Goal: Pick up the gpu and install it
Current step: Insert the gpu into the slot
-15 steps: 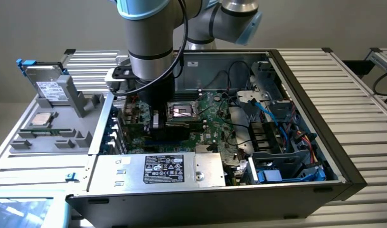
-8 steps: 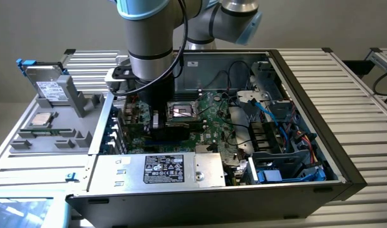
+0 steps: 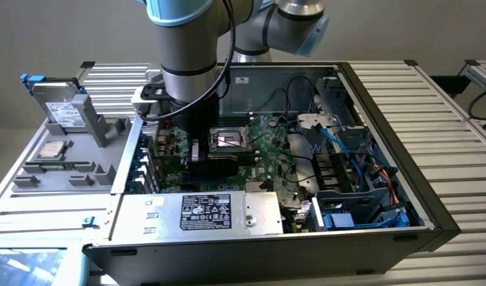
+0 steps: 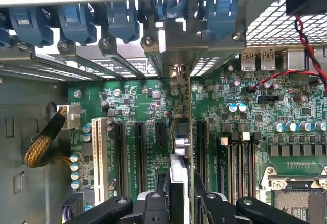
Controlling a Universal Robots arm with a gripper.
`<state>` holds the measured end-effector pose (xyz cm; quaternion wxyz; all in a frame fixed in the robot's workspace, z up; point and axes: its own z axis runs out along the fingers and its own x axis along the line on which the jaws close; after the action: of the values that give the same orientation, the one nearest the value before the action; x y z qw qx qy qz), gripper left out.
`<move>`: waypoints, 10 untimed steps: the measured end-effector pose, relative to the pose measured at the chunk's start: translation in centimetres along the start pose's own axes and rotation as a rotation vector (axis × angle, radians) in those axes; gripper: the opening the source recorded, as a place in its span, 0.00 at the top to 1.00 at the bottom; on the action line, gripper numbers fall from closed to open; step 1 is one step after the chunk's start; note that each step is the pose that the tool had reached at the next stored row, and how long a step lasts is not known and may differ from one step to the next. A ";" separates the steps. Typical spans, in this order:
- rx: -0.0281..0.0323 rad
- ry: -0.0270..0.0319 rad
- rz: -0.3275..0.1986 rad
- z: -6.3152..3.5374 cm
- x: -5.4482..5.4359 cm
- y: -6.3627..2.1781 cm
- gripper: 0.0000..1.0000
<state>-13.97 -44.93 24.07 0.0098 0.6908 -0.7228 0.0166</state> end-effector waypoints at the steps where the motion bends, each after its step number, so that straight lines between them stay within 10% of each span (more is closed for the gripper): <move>1: 0.0000 0.0001 0.000 0.00 0.0 0.00 0.71; 10: 0.0001 -0.0001 0.000 0.00 0.0 0.06 0.71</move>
<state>-14.03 -44.93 24.07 0.0097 0.6908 -0.7228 0.0166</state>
